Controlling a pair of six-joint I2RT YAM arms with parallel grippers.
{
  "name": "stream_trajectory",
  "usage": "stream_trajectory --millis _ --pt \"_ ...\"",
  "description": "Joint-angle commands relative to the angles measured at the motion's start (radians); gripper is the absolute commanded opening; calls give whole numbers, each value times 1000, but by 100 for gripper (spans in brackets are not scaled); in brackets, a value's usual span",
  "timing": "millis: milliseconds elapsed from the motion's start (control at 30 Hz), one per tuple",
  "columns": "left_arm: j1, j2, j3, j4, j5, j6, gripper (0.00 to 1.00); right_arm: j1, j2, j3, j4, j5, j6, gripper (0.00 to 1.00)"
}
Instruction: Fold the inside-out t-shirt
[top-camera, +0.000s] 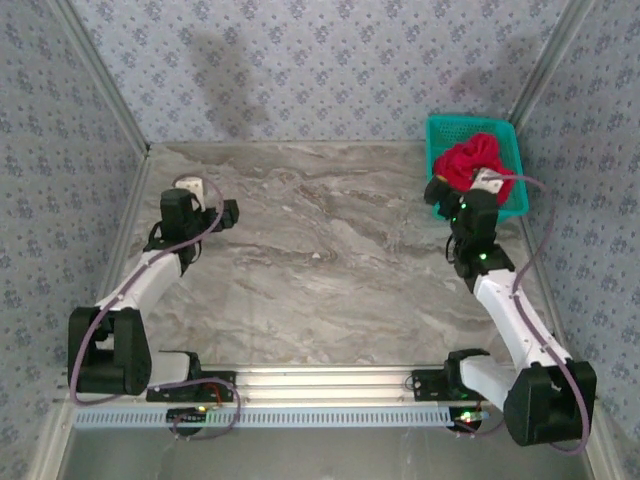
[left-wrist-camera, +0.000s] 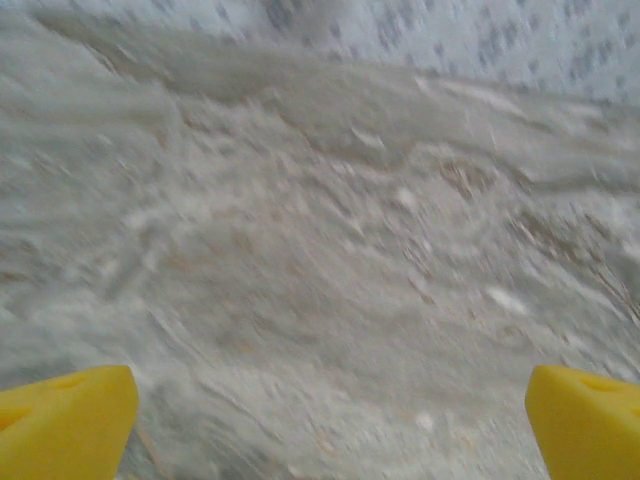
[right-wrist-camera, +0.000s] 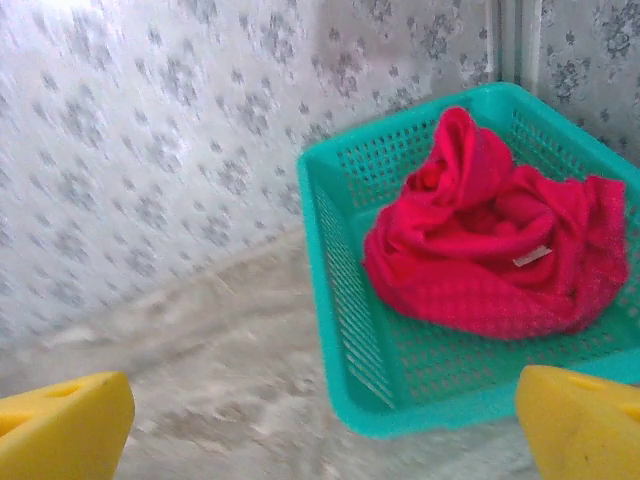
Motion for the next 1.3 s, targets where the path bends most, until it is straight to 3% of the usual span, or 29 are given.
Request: stream_trajectory --millis 0,133,267,467,533,700,867,933,1033,1067,1200,1267 --pt "-9 -7 -25 -72 116 -23 99 -92 141 108 -240 -196 280 100" --pt "-8 -40 -35 -101 39 -39 100 -84 347 359 -419 -62 375 100" --pt "-9 -102 -82 -81 -1 -57 100 -91 521 565 -490 -47 464 98" --pt "-6 -200 -167 -92 -275 -186 100 -128 824 911 -724 -8 651 81" --pt "-2 -227 -186 -92 -314 -200 100 -145 894 973 -725 -14 685 78" --pt "7 -250 -221 -66 -348 -243 99 -185 1075 1142 -779 -50 764 81" --pt "9 -259 -222 -126 -503 -339 100 -195 1215 1294 -820 -13 810 82" --pt "14 -260 -224 -134 -540 -365 100 -195 1237 1299 -800 -14 814 66" --pt "20 -253 -236 -104 -541 -373 100 -197 1239 1278 -746 -11 820 11" --pt "20 -245 -250 -74 -536 -373 100 -196 1230 1272 -740 1 820 2" --pt "29 -216 -285 -9 -542 -420 99 -170 1123 1186 -670 51 752 0" --pt "60 -207 -286 -17 -461 -436 100 -134 1040 1109 -611 89 707 0"
